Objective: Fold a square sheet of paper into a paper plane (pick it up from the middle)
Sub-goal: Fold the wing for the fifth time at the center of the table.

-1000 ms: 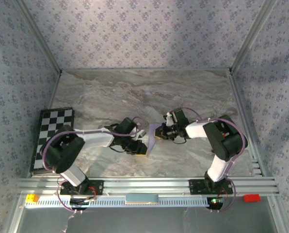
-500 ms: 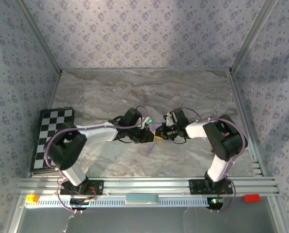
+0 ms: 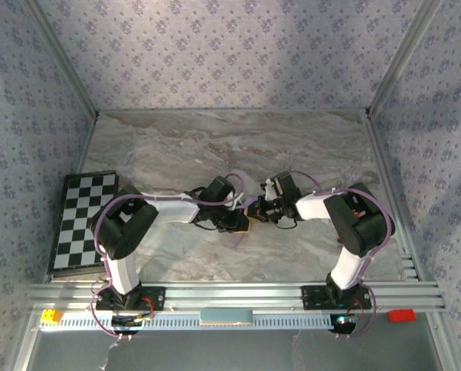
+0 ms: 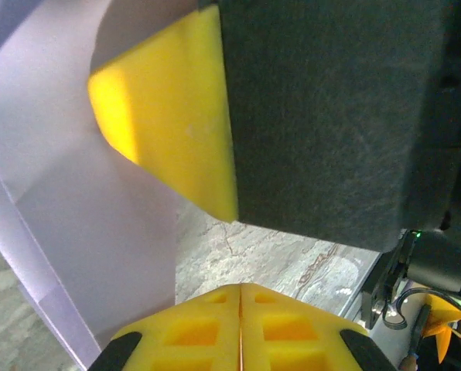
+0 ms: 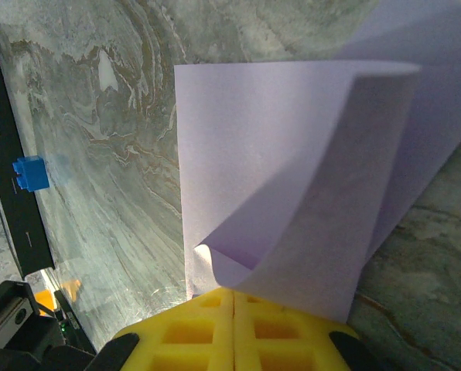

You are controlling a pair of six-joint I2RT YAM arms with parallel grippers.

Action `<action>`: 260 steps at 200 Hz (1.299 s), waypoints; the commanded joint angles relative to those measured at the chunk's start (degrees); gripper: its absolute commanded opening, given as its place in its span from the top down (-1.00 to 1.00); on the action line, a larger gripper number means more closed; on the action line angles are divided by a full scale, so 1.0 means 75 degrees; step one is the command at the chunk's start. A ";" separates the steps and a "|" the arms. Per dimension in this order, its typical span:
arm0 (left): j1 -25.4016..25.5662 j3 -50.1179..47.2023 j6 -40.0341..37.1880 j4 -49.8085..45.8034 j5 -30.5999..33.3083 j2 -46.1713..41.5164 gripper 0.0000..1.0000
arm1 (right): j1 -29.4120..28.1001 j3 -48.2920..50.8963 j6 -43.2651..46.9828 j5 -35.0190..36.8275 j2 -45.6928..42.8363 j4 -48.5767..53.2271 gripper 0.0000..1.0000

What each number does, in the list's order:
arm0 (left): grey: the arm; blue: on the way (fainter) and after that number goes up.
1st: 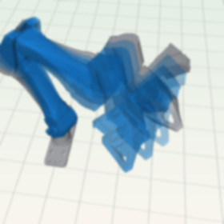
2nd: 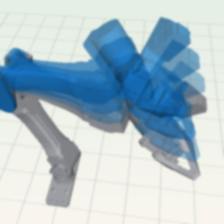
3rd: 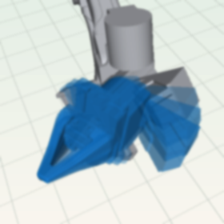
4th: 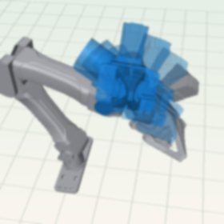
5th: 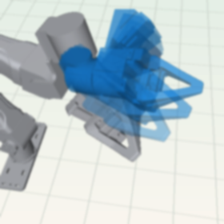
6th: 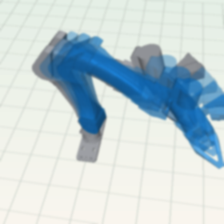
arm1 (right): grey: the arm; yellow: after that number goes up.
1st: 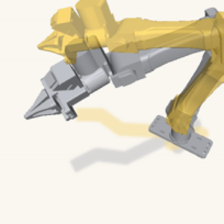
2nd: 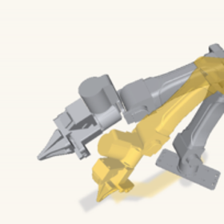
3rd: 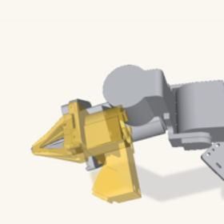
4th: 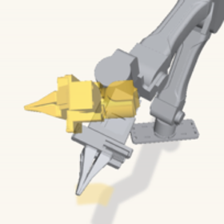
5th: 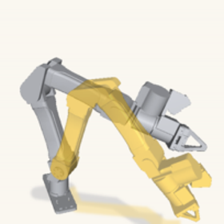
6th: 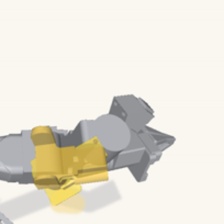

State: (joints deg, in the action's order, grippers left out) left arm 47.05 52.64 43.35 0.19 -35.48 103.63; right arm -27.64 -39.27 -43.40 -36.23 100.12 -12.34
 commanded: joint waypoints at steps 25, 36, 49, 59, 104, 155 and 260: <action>0.0083 -0.0589 -0.0254 -0.0169 -0.0069 0.0138 0.87 | -0.0160 0.0144 0.0265 0.1039 0.0607 0.0541 0.85; 0.0093 -0.0795 -0.0191 -0.0021 -0.0134 0.0122 0.87 | -0.0141 0.0140 0.0266 0.1051 0.0608 0.0553 0.85; 0.0116 -0.0968 -0.0146 0.0068 -0.0156 0.0104 0.87 | -0.0146 0.0144 0.0278 0.1066 0.0602 0.0561 0.85; 0.0121 -0.1085 -0.0127 0.0102 -0.0177 0.0079 0.88 | -0.0147 0.0141 0.0287 0.1069 0.0608 0.0584 0.85; 0.0151 -0.1524 -0.0096 0.0072 -0.0248 -0.0230 0.88 | -0.0127 0.0151 0.0298 0.1106 0.0608 0.0626 0.85; 0.0242 -0.1841 -0.0368 -0.0443 -0.0245 -0.0683 0.89 | -0.0124 0.0115 0.0302 0.1107 0.0620 0.0661 0.85; 0.0466 -0.1934 -0.0551 -0.1005 0.0176 -0.1999 0.95 | -0.0159 0.0058 0.0286 0.1123 0.0597 0.0741 0.86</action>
State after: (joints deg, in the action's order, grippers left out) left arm 50.02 38.85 39.48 -3.57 -35.75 94.21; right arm -27.64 -39.81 -42.78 -36.21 100.25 -11.29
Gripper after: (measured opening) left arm 0.046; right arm 0.073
